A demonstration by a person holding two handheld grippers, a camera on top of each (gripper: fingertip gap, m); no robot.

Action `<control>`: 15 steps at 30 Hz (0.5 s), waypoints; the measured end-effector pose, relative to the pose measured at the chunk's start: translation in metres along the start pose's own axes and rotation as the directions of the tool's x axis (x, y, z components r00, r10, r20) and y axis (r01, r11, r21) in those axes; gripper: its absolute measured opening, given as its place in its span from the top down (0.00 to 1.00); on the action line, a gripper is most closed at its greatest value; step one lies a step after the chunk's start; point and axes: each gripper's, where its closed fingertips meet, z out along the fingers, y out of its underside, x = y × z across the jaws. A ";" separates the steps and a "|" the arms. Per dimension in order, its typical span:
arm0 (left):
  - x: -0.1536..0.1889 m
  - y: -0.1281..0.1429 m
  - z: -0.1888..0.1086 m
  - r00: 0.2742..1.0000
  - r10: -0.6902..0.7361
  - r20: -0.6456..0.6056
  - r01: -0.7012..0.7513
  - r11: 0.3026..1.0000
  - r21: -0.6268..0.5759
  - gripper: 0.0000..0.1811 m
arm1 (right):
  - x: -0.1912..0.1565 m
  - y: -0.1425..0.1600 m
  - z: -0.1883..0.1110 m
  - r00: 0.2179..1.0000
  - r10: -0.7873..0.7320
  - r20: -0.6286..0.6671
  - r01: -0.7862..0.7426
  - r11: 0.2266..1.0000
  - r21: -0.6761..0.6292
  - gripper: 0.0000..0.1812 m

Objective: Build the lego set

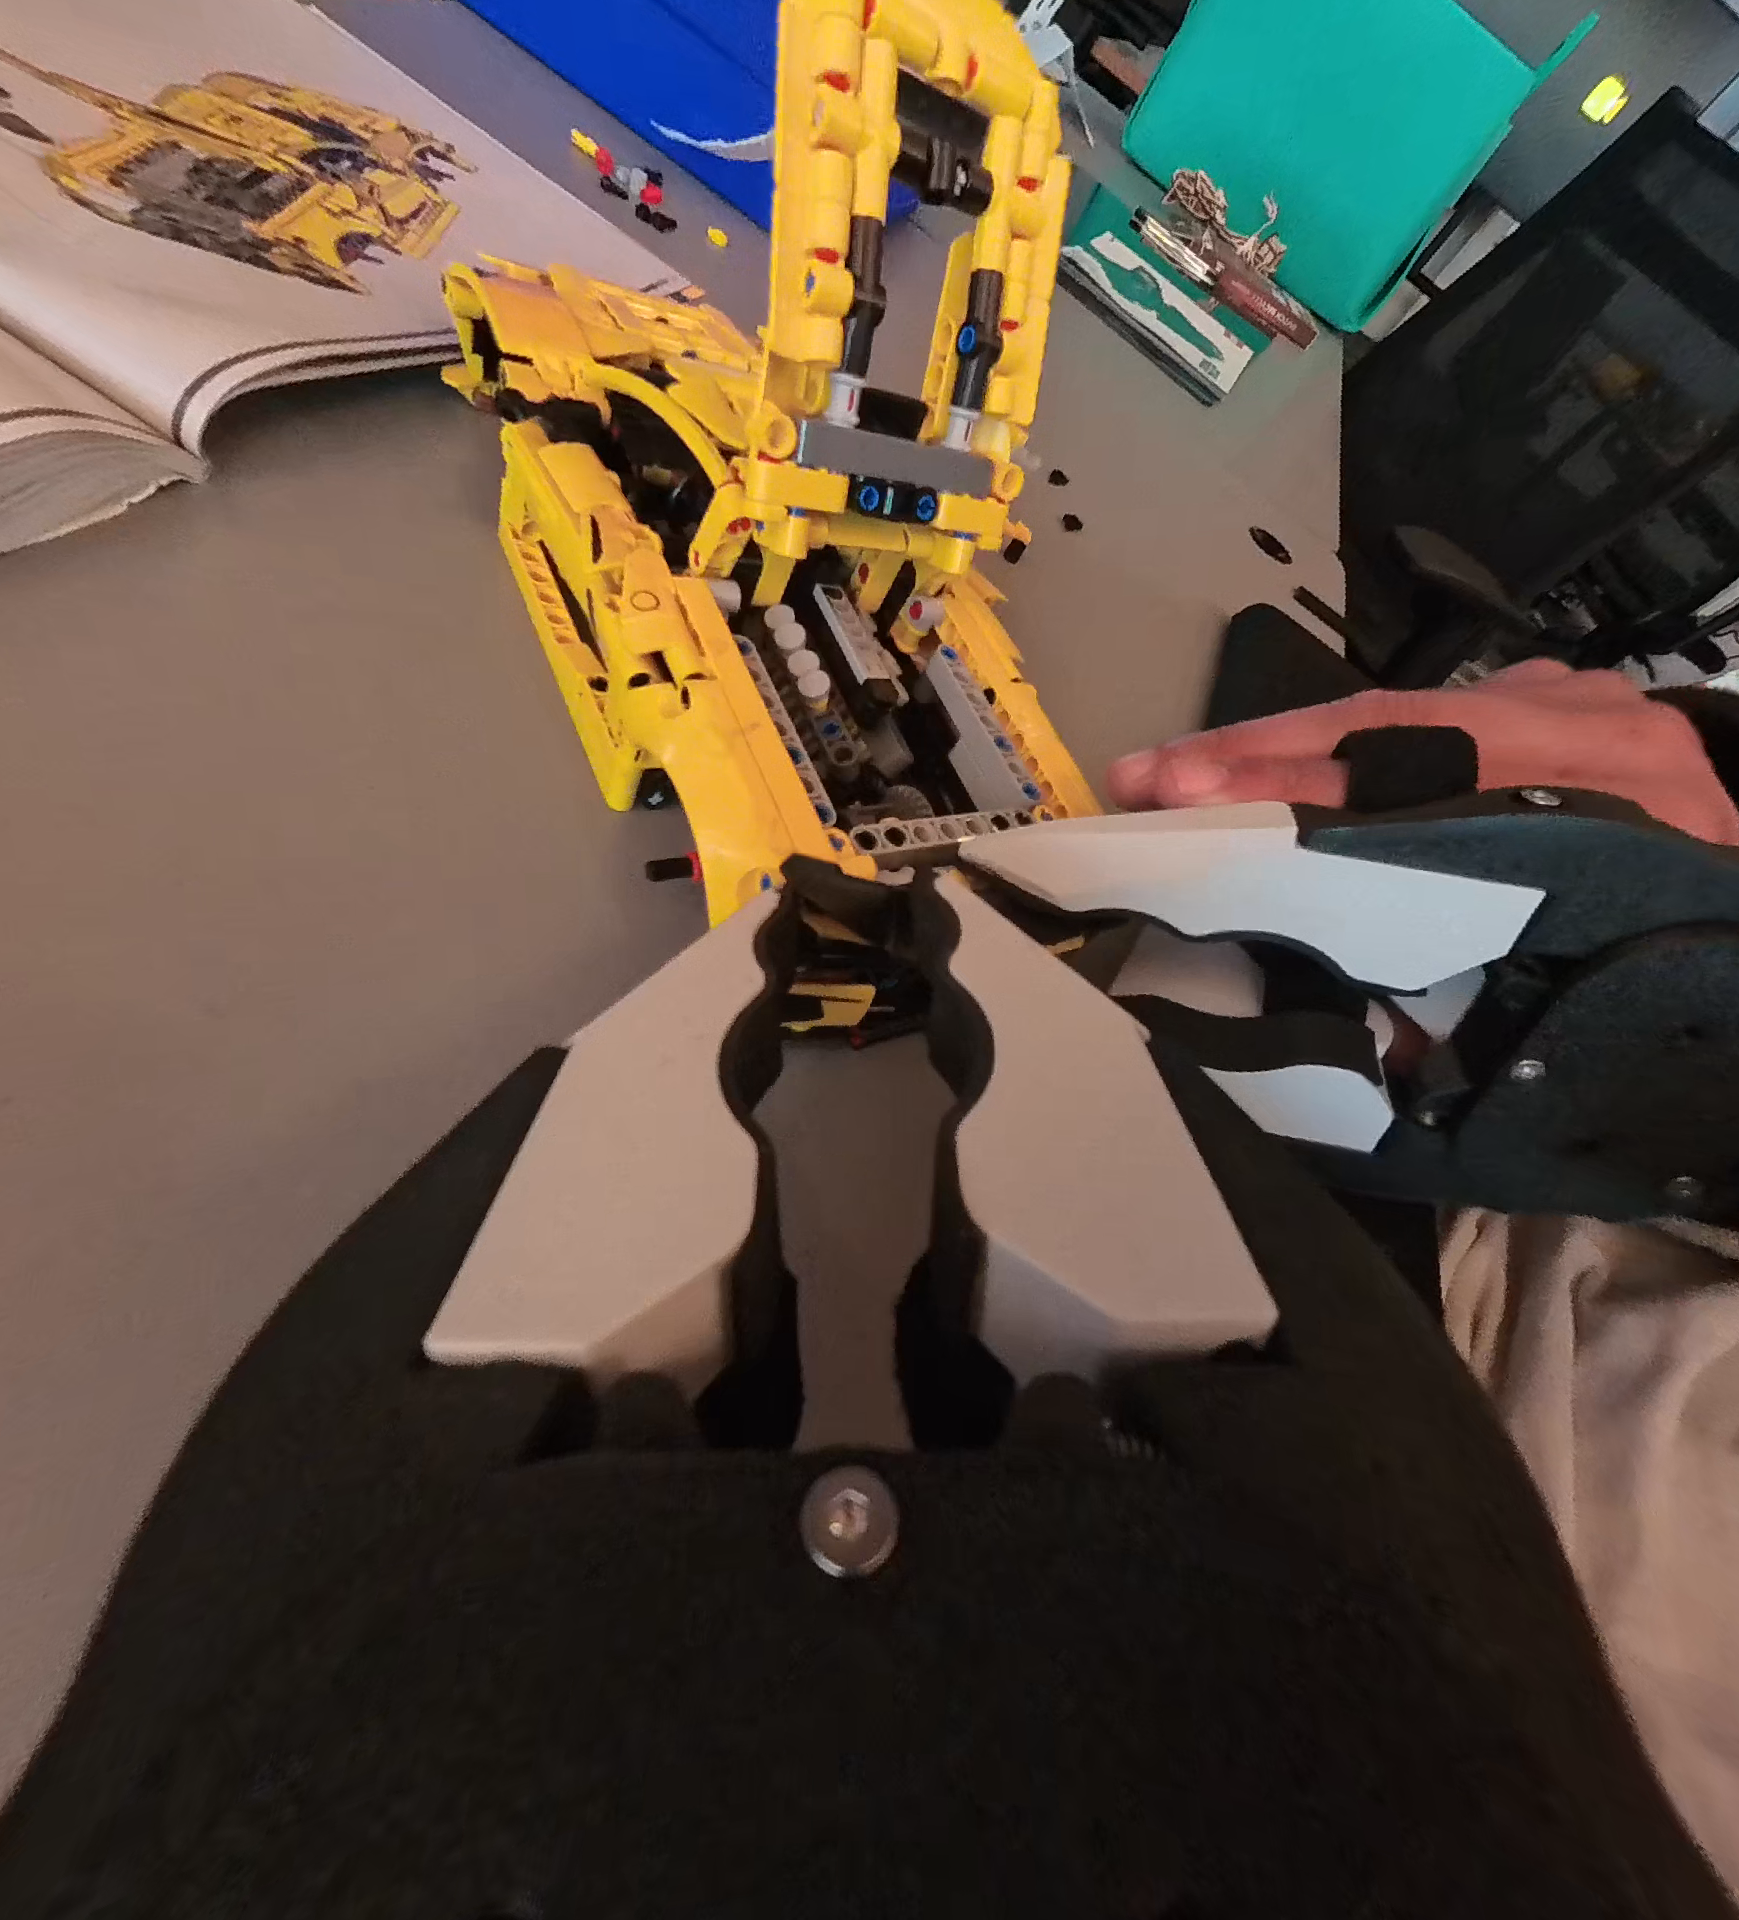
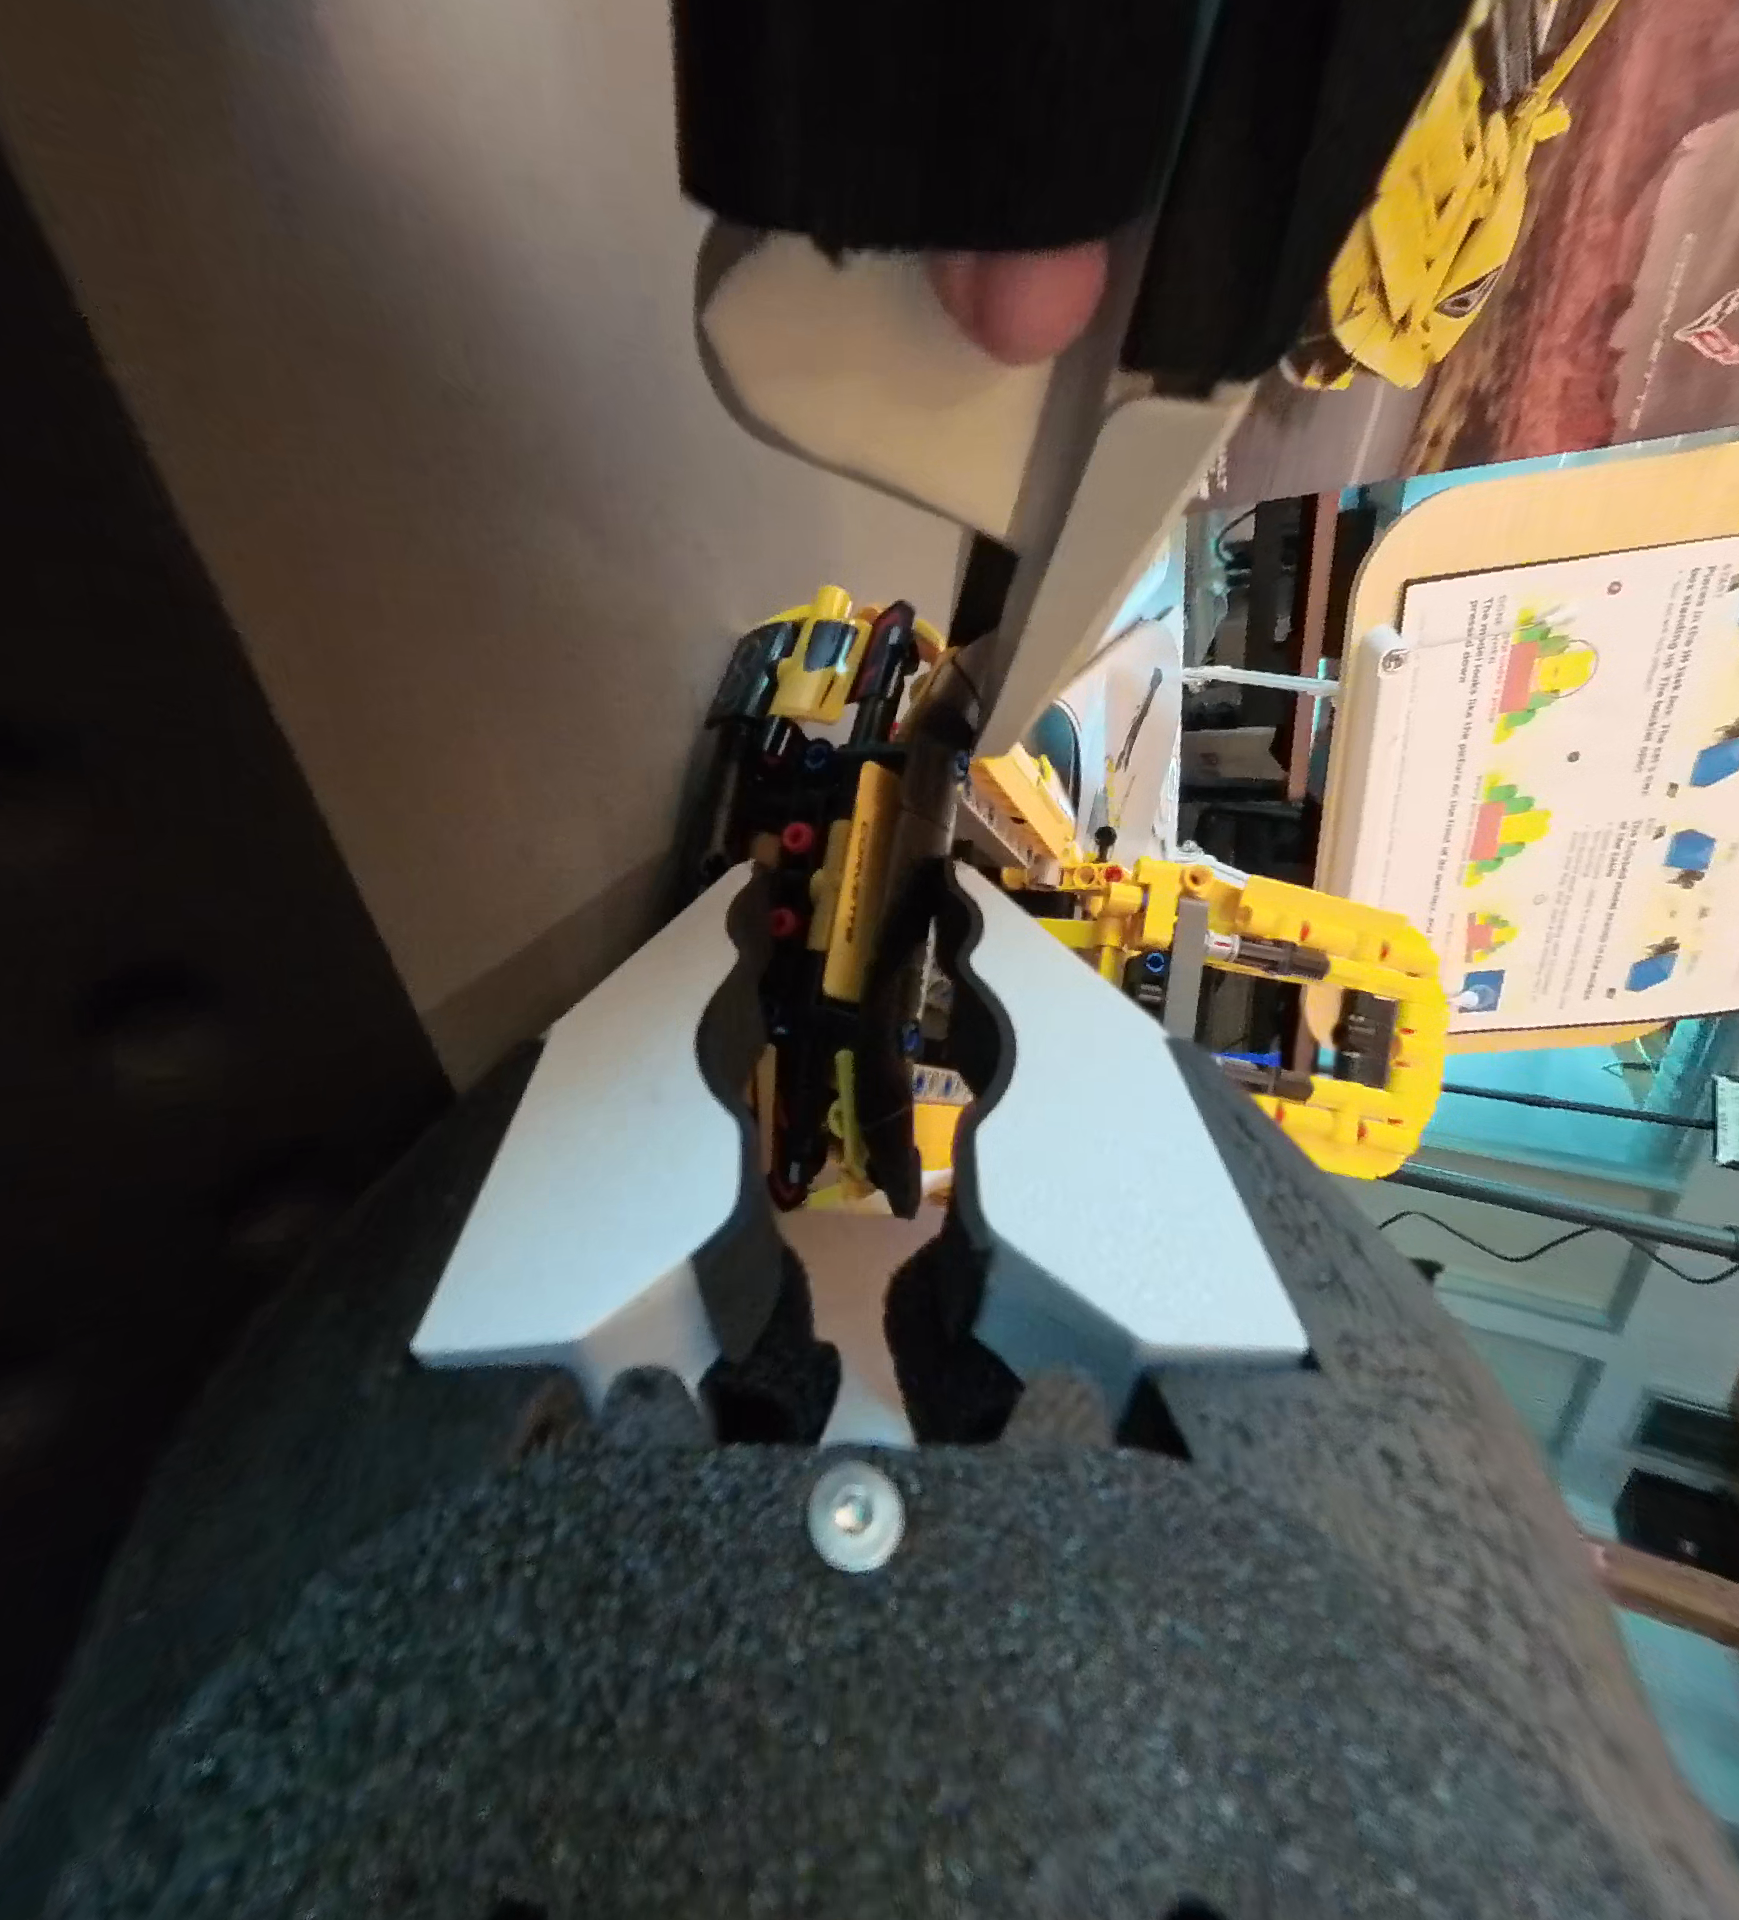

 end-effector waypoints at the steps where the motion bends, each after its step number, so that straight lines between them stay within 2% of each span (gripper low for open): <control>1: 0.000 0.000 0.000 1.000 -0.006 -0.005 0.006 1.000 0.000 0.88 | 0.000 0.000 0.000 1.000 -0.007 0.006 0.007 1.000 -0.001 0.83; 4: -0.002 -0.004 -0.004 1.000 -0.003 0.000 0.003 1.000 0.027 0.88 | 0.000 0.000 0.000 0.999 0.027 0.031 -0.027 1.000 0.010 0.84; 10: -0.006 -0.019 -0.018 1.000 0.000 0.016 -0.002 0.991 0.135 0.88 | 0.001 -0.003 -0.002 0.995 0.101 -0.007 -0.101 0.994 0.039 0.83; 12: -0.008 -0.023 -0.022 1.000 -0.007 0.020 0.004 0.986 0.164 0.87 | 0.002 -0.005 -0.007 0.990 0.142 0.007 -0.142 0.988 0.063 0.78; 15: -0.007 -0.026 -0.024 1.000 -0.004 0.015 0.001 0.982 0.188 0.87 | -0.002 -0.006 -0.008 0.990 0.140 0.026 -0.141 0.987 0.077 0.77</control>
